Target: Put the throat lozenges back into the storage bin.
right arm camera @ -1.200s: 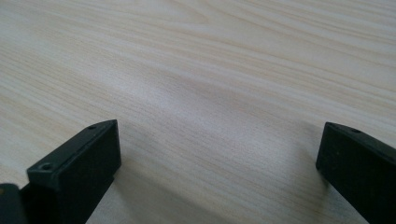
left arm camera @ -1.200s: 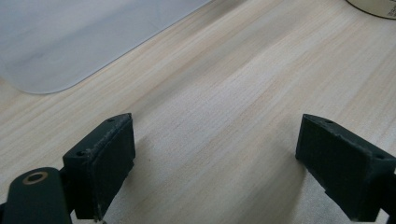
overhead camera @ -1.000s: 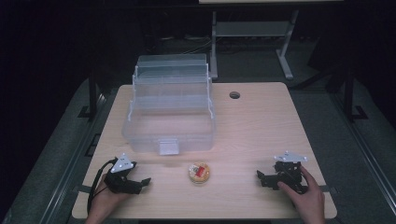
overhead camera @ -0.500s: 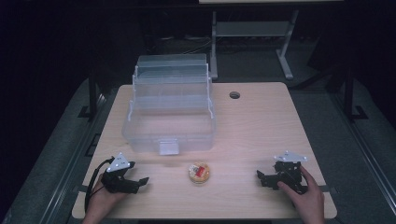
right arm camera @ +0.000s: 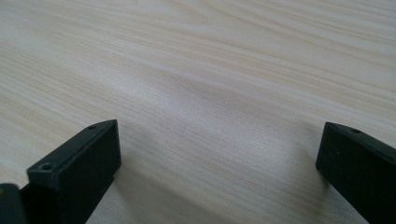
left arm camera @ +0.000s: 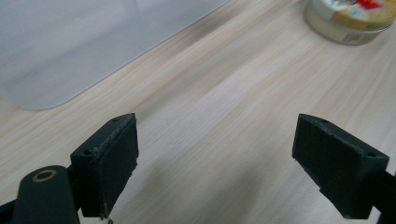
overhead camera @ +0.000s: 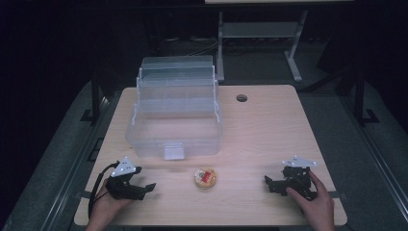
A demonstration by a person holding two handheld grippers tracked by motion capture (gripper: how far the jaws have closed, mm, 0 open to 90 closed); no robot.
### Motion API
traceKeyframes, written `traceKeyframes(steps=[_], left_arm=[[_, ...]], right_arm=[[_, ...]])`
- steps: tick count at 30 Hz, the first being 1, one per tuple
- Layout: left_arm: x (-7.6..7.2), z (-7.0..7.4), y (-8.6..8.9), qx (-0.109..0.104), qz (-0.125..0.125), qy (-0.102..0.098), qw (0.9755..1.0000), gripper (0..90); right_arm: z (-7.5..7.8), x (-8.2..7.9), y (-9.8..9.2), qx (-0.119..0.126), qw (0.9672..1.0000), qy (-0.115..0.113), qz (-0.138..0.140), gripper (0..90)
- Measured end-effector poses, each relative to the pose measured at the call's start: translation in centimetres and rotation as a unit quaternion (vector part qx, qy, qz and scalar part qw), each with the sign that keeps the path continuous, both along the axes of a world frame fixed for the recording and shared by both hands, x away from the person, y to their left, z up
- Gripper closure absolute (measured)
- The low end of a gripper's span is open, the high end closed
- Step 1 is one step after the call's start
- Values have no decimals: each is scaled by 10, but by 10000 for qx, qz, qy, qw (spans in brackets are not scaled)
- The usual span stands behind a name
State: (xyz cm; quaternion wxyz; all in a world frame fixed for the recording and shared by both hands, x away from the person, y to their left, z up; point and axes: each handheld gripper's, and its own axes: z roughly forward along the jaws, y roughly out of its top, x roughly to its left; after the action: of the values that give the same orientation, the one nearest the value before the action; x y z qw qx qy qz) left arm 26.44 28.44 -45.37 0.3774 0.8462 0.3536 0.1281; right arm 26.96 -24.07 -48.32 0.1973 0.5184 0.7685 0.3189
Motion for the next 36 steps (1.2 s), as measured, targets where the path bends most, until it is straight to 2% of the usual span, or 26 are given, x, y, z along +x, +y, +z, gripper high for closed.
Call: traceKeyframes(steps=[22,36], left_arm=[[-1,8,-26,104,-469,60,9988,144],[0,9,-39,149,-634,96,9978,144]], right_arm=[[0,0,0,0,10000,1,-1,0],[0,0,0,-1,10000,2,0,0]])
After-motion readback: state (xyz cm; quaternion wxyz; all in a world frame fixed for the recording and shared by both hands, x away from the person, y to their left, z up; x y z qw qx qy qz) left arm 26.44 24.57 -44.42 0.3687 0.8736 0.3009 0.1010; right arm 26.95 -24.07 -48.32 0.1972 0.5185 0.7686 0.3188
